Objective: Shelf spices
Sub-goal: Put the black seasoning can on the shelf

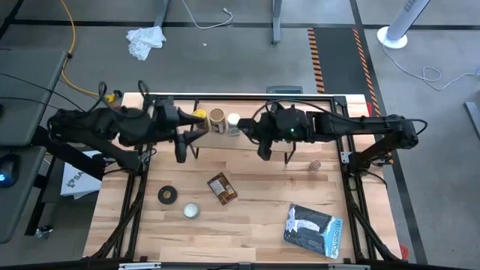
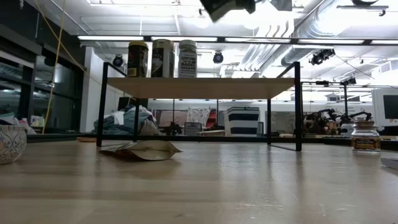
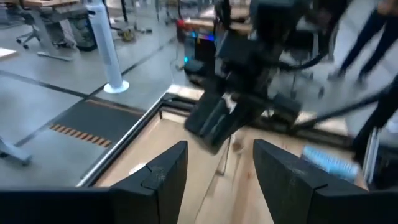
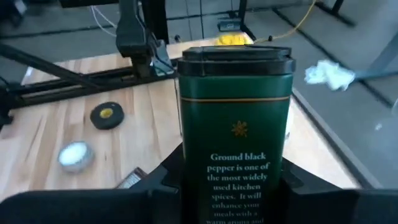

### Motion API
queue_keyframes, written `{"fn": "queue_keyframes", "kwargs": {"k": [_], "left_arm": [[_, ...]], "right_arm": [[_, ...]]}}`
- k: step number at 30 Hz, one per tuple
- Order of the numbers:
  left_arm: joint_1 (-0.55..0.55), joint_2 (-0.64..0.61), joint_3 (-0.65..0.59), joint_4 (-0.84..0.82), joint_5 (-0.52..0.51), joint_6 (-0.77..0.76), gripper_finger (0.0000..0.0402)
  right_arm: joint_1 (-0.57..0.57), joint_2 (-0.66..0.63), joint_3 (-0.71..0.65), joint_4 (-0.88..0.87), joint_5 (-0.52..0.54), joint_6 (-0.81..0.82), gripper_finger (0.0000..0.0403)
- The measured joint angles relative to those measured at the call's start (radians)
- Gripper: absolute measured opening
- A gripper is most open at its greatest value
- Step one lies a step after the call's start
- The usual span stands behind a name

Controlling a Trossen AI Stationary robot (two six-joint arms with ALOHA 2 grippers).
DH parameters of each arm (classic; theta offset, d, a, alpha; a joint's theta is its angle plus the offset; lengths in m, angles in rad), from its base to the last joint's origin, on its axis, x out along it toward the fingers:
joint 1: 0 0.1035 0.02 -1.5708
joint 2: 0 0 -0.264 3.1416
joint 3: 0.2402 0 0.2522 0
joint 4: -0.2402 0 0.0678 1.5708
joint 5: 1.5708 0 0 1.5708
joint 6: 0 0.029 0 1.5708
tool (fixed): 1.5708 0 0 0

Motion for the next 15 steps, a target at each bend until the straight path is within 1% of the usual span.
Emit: {"fn": "queue_keyframes", "kwargs": {"k": [4, 7, 8, 10, 13, 15], "left_arm": [[-0.054, -0.067, -0.193, 0.170, -0.033, -0.071, 0.0179], [-0.086, -0.076, -0.275, 0.257, -0.075, -0.116, 0.0179], [-0.095, -0.076, -0.292, 0.277, -0.095, -0.127, 0.0179], [-0.106, -0.069, -0.307, 0.301, -0.126, -0.147, 0.0179], [-0.117, -0.053, -0.308, 0.305, -0.155, -0.159, 0.0179], [-0.124, -0.050, -0.308, 0.309, -0.173, -0.167, 0.0179]], "right_arm": [[-0.018, -0.036, -0.189, 0.211, -0.033, 0.093, 0.0107], [-0.014, -0.063, -0.339, 0.466, -0.019, 0.145, 0.0107], [-0.014, -0.067, -0.380, 0.539, -0.003, 0.157, 0.0107], [-0.016, -0.069, -0.451, 0.638, 0.072, 0.210, 0.0107], [-0.026, -0.067, -0.549, 0.713, 0.192, 0.291, 0.0107], [-0.036, -0.066, -0.597, 0.782, 0.231, 0.318, 0.0107]]}}
